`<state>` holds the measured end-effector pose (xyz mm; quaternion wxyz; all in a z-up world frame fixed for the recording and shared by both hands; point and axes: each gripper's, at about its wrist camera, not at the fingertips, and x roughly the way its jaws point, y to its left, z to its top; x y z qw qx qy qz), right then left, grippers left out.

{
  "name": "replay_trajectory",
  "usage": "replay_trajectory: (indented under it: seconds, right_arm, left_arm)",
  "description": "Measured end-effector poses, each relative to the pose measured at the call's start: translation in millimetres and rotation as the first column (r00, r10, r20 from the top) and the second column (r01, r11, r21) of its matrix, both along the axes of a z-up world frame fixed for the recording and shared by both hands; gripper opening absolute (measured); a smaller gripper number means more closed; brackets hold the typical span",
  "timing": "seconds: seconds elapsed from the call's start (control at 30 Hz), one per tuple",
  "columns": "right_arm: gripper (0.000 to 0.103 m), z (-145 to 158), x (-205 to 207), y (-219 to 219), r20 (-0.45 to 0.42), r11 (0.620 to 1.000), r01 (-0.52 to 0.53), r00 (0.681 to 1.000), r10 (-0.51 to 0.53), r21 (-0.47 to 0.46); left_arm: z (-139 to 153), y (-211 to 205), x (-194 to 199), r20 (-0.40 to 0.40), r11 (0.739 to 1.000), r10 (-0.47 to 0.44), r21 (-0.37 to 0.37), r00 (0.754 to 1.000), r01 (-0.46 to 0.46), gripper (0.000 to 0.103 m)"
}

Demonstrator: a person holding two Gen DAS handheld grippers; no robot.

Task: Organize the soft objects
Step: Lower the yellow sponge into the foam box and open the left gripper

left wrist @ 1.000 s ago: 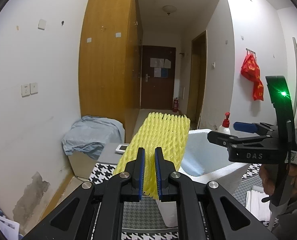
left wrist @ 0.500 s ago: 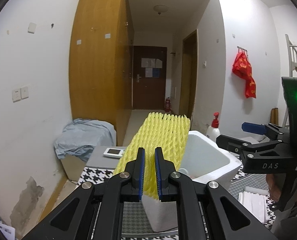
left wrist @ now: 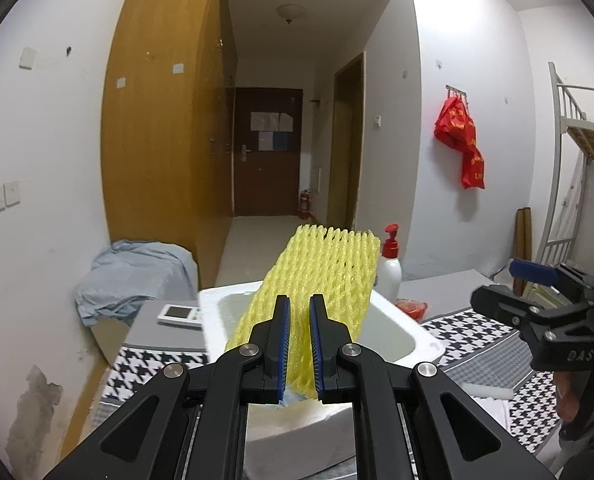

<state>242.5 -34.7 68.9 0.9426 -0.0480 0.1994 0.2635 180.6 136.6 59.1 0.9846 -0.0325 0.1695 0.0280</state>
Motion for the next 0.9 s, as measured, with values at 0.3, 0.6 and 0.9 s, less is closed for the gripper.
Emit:
replay_trajectory:
  seconds: [0.3,0.6,0.9]
  right_arm:
    - [0.103,-8,-10,-29,0.013,0.998,0.064,0.998,-0.064,0.001]
    - [0.103,-13,-16,-45,0.005,0.995,0.095,0.995,-0.095,0.014]
    - [0.103,-18,-13,-56,-0.010,0.993,0.115,0.993,-0.115,0.027]
  left_arm:
    - [-8,-9,22,-0.039,1.000,-0.029,-0.006,0.999,0.029,0.011]
    - [-14,-12,38,-0.066,1.000,-0.009,-0.004,0.998,0.009,0.011]
    - [-16,-14,43,-0.059,0.999,0.032,0.012,0.998,-0.031,0.076]
